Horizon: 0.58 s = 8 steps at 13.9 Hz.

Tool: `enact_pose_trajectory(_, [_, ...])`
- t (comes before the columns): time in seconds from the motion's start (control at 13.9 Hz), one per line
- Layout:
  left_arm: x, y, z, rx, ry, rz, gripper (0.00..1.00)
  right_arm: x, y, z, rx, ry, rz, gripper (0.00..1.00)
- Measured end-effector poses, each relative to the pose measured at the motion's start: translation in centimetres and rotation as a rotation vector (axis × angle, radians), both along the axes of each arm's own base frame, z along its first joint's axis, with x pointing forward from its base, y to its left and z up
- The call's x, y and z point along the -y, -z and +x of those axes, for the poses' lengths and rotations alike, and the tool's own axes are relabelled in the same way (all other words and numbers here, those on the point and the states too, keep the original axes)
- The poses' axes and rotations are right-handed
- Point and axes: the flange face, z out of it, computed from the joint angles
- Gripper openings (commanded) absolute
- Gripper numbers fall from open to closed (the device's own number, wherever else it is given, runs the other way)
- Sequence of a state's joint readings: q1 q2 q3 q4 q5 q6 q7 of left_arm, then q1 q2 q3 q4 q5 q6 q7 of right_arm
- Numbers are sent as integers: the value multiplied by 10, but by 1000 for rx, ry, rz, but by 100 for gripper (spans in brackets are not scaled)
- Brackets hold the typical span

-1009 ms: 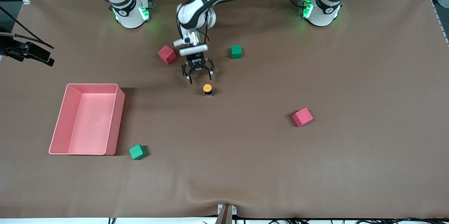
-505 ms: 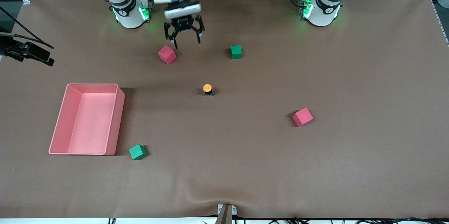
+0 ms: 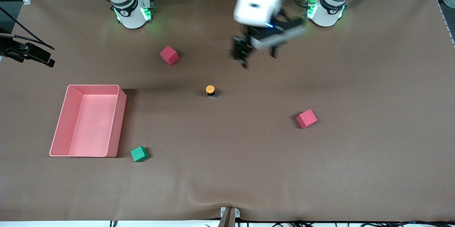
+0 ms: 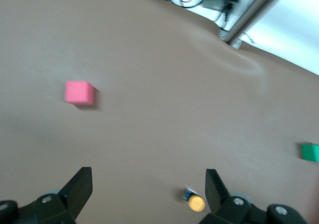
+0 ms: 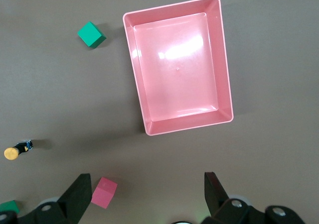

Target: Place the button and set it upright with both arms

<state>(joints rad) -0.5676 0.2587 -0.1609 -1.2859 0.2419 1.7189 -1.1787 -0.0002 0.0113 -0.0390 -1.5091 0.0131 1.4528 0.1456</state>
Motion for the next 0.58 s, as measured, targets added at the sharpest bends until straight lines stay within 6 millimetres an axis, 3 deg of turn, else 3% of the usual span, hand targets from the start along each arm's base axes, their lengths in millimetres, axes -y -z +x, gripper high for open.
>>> enact_pose_trajectory(0.29, [-121, -15, 56, -81, 11, 16, 100, 0, 0, 0, -1, 1, 0, 100])
enact_pose_trajectory(0.58, [-228, -25, 74, -165, 164, -4, 100, 0, 0, 0, -2, 1, 0, 100])
